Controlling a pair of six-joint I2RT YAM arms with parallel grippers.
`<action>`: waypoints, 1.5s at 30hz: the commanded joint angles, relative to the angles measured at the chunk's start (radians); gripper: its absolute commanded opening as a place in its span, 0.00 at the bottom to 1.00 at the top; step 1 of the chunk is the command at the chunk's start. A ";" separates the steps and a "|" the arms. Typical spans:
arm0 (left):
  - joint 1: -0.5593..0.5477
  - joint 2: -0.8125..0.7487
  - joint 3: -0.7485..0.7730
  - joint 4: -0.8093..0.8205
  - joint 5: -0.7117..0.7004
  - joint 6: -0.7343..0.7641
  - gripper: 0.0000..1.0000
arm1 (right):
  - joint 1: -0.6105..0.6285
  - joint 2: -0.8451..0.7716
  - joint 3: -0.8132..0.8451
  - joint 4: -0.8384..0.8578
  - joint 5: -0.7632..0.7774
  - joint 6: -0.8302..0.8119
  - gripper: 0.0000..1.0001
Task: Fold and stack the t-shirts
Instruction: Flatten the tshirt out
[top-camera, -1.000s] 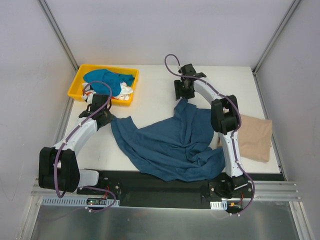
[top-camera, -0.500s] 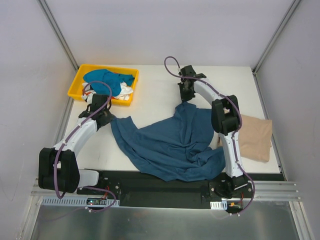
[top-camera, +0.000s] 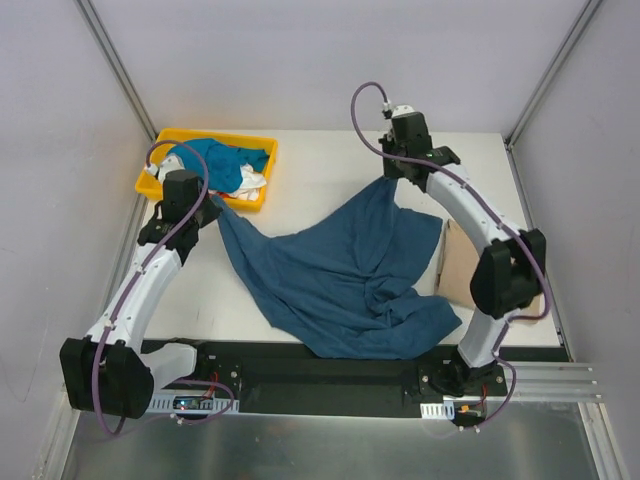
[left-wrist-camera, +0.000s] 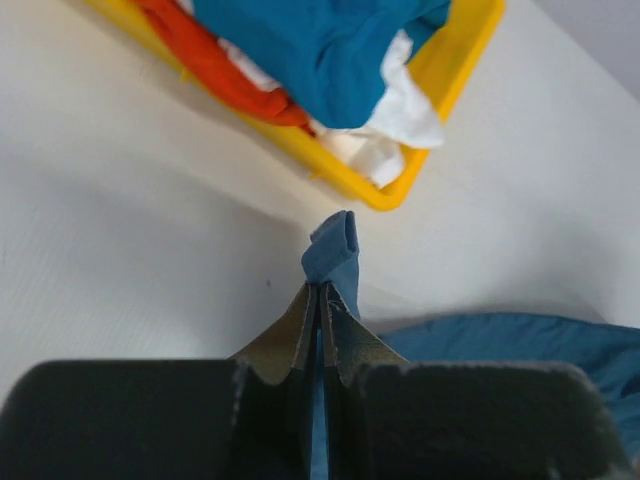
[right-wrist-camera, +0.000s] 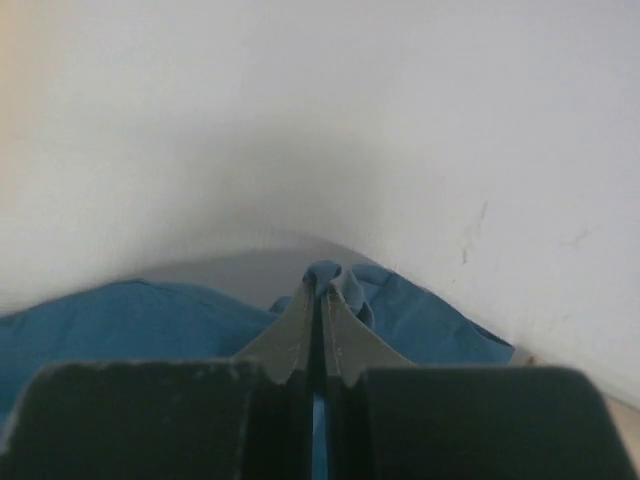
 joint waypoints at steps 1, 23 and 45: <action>0.005 -0.044 0.089 0.098 0.086 0.059 0.00 | -0.001 -0.177 -0.068 0.127 0.065 -0.055 0.01; 0.003 -0.366 0.378 0.176 0.276 0.105 0.00 | -0.001 -0.849 -0.150 0.094 -0.022 -0.074 0.01; 0.005 -0.338 0.935 0.078 0.428 0.153 0.00 | -0.001 -1.110 0.143 -0.100 -0.134 -0.034 0.01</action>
